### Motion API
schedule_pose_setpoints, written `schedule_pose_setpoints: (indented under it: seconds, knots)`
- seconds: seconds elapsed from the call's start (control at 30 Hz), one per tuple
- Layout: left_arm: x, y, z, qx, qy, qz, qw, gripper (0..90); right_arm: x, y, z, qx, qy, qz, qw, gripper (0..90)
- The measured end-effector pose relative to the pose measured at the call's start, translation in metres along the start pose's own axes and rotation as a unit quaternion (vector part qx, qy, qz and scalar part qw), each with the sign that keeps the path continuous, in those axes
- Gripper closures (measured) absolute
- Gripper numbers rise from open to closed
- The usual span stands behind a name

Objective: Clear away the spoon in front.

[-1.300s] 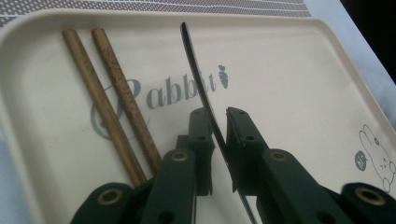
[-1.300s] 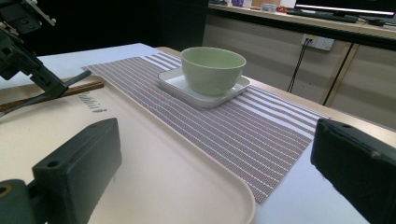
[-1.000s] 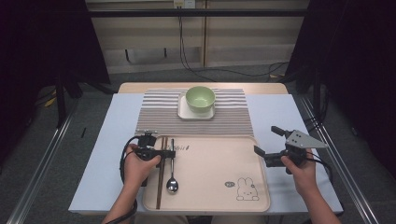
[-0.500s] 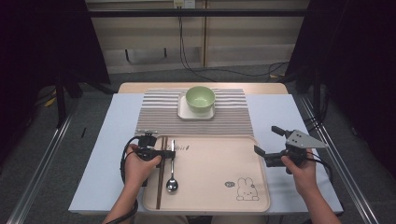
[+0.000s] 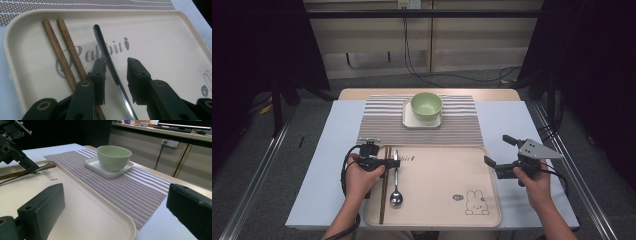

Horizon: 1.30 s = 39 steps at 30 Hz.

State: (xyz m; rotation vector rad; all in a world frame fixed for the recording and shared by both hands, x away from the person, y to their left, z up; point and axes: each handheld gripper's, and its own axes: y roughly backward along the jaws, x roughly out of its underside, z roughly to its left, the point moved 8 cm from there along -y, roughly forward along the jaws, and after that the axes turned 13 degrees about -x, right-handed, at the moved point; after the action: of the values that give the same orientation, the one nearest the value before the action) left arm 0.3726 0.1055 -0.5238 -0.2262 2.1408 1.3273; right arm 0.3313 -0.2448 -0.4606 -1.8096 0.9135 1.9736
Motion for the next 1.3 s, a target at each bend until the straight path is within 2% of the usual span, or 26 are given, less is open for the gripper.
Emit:
schedule_pose_setpoints:
  seconds: [0.07, 0.2, 0.3, 0.47, 0.6, 0.63, 0.97, 1.03, 1.13, 1.27, 1.3]
  knots:
    - [-0.001, -0.001, -0.001, 0.002, -0.002, -0.001, 1.0, 68.6, 0.0, 0.0, 0.0, -0.002, 0.002, 0.001, 1.0, 1.6]
    - [-0.002, -0.002, -0.002, 0.001, 0.007, -0.004, 1.0, 67.9, 0.0, 0.0, 0.0, -0.001, 0.004, 0.0, 1.0, 1.6]
    - [-0.003, -0.002, -0.001, -0.005, 0.001, -0.007, 1.0, 65.9, 0.0, 0.0, 0.0, -0.001, 0.003, 0.001, 1.0, 1.6]
    - [-0.003, -0.004, -0.002, -0.004, -0.005, -0.008, 0.9999, 64.0, 0.0, 0.0, 0.0, -0.001, 0.003, 0.0, 1.0, 1.6]
    - [-0.005, -0.004, -0.003, -0.004, -0.002, -0.011, 0.9999, 61.4, 0.0, 0.0, 0.001, 0.0, 0.001, -0.003, 1.0, 1.6]
    - [-0.007, -0.003, -0.002, -0.011, -0.012, -0.019, 0.9997, 61.4, 0.0, 0.0, 0.001, -0.001, 0.001, -0.003, 1.0, 1.6]
    - [-0.011, -0.004, -0.004, -0.011, -0.005, -0.027, 0.9996, 56.5, 0.0, 0.0, 0.0, 0.0, 0.002, -0.001, 1.0, 1.6]
    - [-0.013, -0.005, -0.005, -0.012, -0.011, -0.028, 0.9995, 56.1, 0.0, 0.0, 0.0, -0.001, 0.003, -0.001, 1.0, 1.6]
    - [-0.014, -0.006, -0.006, -0.008, -0.007, -0.034, 0.9994, 55.2, 0.0, 0.0, 0.0, 0.0, 0.003, -0.001, 1.0, 1.6]
    - [-0.016, -0.009, -0.005, -0.009, -0.011, -0.036, 0.9992, 54.5, 0.0, -0.001, 0.001, -0.001, 0.002, -0.001, 1.0, 1.6]
    - [-0.017, -0.009, -0.006, -0.01, -0.011, -0.041, 0.9991, 51.5, 0.0, 0.0, 0.0, -0.001, 0.003, 0.0, 1.0, 1.6]
